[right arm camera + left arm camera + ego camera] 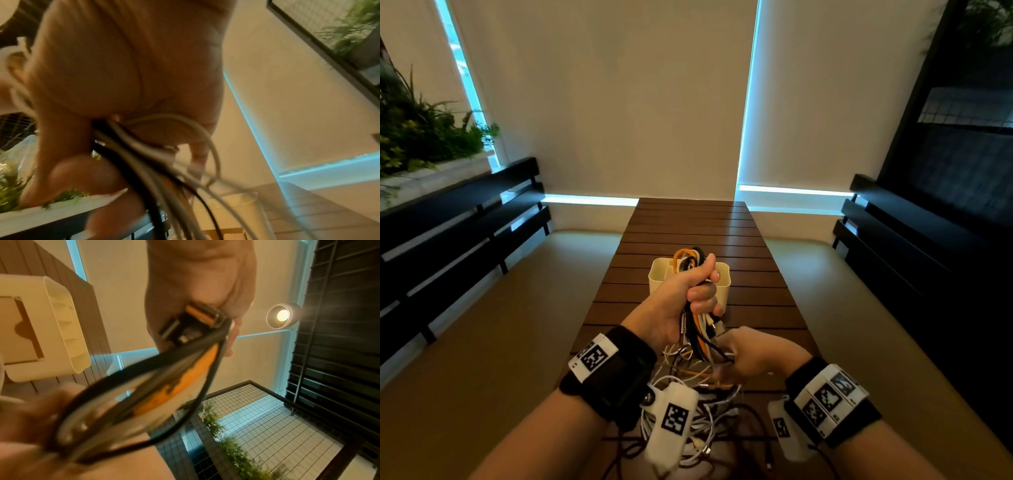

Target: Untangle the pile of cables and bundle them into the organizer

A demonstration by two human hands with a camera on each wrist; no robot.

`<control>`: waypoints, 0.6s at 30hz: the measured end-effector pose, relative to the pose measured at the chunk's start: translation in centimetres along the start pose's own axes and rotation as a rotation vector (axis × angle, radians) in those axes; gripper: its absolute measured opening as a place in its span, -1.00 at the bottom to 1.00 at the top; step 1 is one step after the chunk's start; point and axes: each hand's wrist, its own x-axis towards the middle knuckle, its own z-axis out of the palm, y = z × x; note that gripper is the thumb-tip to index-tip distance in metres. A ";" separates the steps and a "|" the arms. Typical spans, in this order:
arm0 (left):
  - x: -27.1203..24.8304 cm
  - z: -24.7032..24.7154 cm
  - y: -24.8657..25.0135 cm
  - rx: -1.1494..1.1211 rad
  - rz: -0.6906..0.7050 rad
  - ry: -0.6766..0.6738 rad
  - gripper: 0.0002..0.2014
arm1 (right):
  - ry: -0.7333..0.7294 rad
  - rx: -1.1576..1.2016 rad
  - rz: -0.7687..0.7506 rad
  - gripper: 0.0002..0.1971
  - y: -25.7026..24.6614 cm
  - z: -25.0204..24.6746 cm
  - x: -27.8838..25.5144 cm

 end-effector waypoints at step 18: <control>0.5 -1.8 -1.8 0.664 0.019 0.187 -0.48 | 0.513 -0.547 0.169 -0.86 -1.3 -3.1 -0.3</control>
